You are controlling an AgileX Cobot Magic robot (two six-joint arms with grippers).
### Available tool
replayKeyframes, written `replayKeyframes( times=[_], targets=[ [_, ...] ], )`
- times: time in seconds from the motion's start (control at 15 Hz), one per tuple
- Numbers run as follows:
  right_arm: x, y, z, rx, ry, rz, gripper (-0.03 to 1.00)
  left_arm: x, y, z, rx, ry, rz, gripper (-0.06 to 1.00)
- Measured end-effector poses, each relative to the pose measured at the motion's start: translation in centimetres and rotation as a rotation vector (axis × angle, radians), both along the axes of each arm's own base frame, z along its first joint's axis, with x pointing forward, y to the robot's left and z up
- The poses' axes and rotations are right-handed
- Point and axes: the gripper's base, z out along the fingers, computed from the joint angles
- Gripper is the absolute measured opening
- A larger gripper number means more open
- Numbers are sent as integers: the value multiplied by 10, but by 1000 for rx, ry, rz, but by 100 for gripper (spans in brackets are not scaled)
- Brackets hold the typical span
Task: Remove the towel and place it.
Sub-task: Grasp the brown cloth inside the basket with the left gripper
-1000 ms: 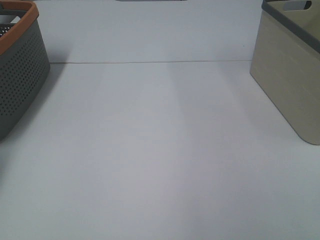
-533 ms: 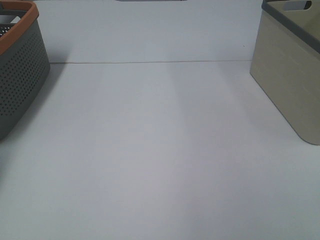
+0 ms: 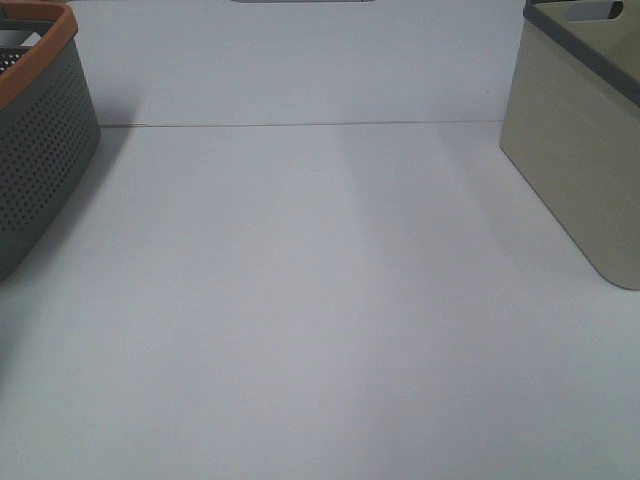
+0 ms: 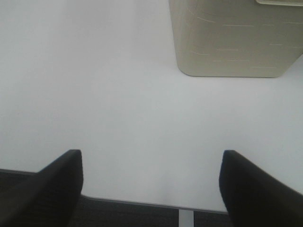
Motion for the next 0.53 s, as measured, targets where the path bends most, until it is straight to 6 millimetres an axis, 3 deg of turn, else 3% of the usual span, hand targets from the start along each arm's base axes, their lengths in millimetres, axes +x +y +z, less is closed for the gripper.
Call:
replayKeyframes(
  times=[0.2, 0.53],
  targets=[
    [0, 0, 0, 0, 0, 0, 70, -13, -4, 45, -2, -79, 53, 0],
    [0, 0, 0, 0, 0, 0, 70, -62, -17, 152, -22, -308, 183, 0]
  ],
)
